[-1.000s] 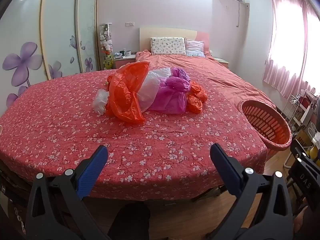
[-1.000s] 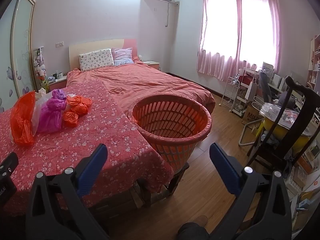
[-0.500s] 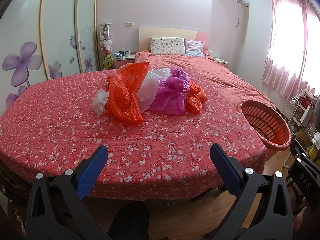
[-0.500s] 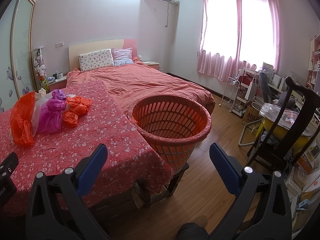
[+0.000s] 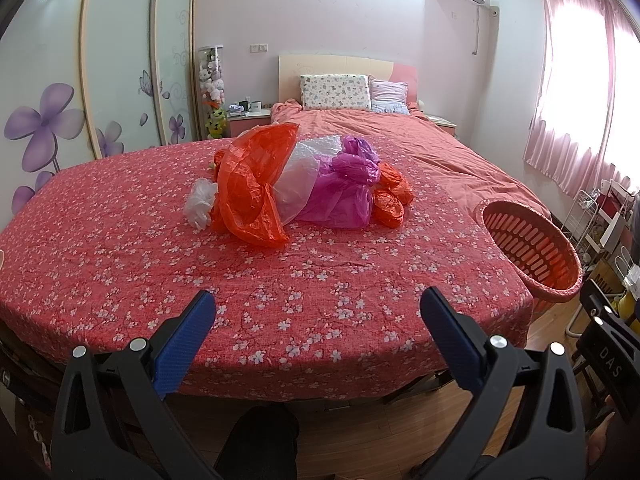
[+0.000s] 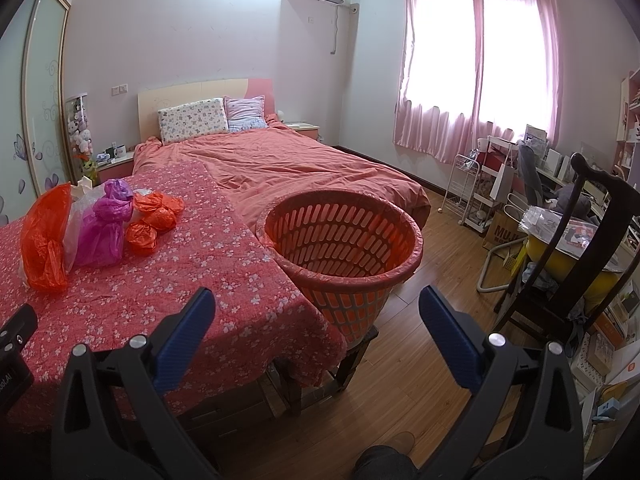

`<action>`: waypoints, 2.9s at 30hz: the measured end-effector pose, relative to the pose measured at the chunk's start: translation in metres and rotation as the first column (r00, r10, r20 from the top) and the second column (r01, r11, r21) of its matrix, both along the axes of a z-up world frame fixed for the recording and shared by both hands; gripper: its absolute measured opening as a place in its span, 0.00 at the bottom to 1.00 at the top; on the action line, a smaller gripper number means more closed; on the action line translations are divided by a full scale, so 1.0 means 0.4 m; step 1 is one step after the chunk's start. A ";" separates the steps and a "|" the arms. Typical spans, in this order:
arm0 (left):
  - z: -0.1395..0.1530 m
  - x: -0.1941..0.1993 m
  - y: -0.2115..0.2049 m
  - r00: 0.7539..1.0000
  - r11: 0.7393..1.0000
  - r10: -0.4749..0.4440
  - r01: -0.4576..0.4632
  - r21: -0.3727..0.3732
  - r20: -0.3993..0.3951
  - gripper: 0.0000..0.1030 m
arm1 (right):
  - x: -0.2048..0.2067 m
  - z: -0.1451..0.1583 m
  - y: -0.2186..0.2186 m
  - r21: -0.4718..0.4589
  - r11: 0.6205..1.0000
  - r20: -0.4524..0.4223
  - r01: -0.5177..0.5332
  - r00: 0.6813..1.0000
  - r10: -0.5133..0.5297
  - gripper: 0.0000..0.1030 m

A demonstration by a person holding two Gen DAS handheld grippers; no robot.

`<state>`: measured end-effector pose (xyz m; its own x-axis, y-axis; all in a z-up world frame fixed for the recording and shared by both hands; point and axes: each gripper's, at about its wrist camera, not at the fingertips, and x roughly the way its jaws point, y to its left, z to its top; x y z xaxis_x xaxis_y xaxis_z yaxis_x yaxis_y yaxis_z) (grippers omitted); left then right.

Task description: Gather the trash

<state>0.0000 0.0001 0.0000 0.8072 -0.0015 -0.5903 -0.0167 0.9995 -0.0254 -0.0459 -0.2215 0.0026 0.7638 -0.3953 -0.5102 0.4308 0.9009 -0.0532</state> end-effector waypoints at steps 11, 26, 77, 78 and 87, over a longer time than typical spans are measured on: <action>0.000 0.000 0.000 1.000 1.000 0.000 0.000 0.000 0.000 0.98 | 0.000 0.000 0.001 0.000 1.000 0.001 0.000 1.000 0.000 0.96; 0.000 0.000 0.000 1.000 1.000 0.001 -0.001 -0.001 0.000 0.98 | 0.000 -0.001 0.001 0.000 1.000 0.001 0.001 1.000 -0.001 0.96; -0.028 0.215 0.314 0.970 0.963 0.236 -0.242 -0.118 -0.064 0.98 | 0.445 0.011 0.253 0.203 0.865 0.063 -0.459 0.888 0.456 0.79; -0.029 0.222 0.327 0.967 0.961 0.245 -0.251 -0.114 -0.067 0.98 | 0.475 0.007 0.275 0.206 0.854 0.059 -0.477 0.878 0.476 0.77; -0.048 0.237 0.383 0.953 0.948 0.292 -0.299 -0.109 -0.077 0.98 | 0.654 -0.049 0.348 0.245 0.861 -0.032 -0.446 0.884 0.467 0.62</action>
